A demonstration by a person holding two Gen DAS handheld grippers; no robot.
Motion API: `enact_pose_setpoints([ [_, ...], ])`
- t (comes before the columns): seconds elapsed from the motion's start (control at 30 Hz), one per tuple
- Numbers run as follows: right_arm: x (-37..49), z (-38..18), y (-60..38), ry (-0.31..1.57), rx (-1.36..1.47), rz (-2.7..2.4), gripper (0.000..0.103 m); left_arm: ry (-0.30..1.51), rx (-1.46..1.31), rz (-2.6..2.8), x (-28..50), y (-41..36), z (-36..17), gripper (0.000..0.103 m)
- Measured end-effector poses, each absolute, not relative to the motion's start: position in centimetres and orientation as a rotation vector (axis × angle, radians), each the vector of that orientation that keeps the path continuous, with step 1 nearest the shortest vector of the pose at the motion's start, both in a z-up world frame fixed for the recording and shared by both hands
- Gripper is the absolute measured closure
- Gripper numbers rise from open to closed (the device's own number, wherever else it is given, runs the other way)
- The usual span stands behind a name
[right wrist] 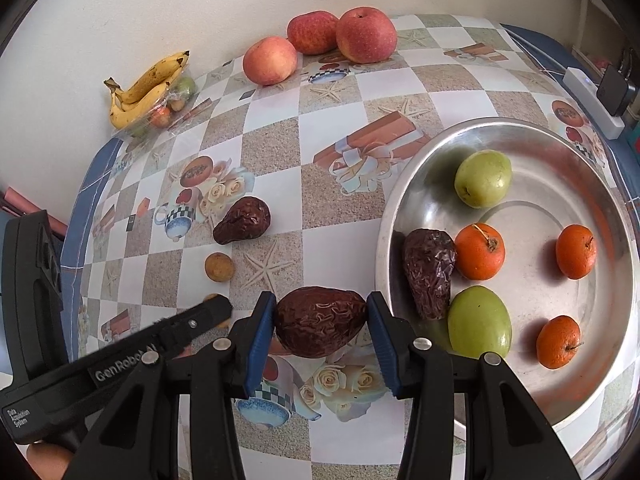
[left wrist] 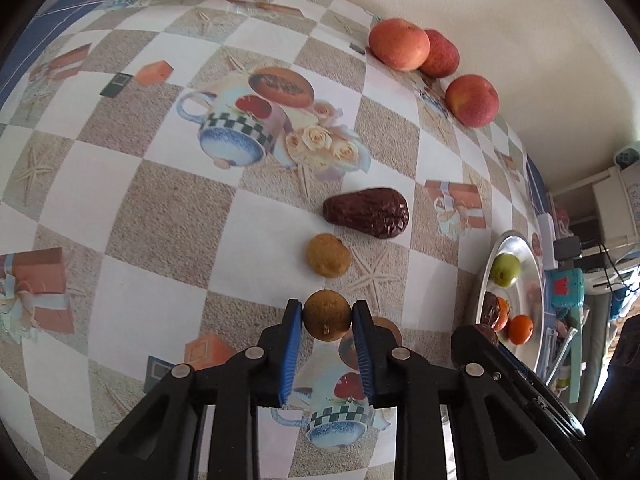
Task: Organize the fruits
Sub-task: 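Drop the date into the bowl with right gripper while left drops its brown fruit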
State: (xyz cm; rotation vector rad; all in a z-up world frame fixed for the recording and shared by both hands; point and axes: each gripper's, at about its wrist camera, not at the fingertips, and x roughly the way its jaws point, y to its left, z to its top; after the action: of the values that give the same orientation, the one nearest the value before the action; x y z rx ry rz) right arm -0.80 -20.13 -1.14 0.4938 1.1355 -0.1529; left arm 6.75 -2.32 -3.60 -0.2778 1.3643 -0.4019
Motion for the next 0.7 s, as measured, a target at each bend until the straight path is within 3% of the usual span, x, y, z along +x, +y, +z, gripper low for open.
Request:
enact_pose_setpoints([
  [0.4, -3.2, 0.9, -25.6, 1.032, 0.563, -0.288, 0.055, 1.292, -0.282, -0.470, 6.4, -3.6, -1.8, 0.076],
  [0.7, -6.3, 0.7, -31.2, 0.997, 0.644, -0.472, 0.055, 1.241, -0.181, -0.684, 3.5, -9.6, -0.5, 0.076],
])
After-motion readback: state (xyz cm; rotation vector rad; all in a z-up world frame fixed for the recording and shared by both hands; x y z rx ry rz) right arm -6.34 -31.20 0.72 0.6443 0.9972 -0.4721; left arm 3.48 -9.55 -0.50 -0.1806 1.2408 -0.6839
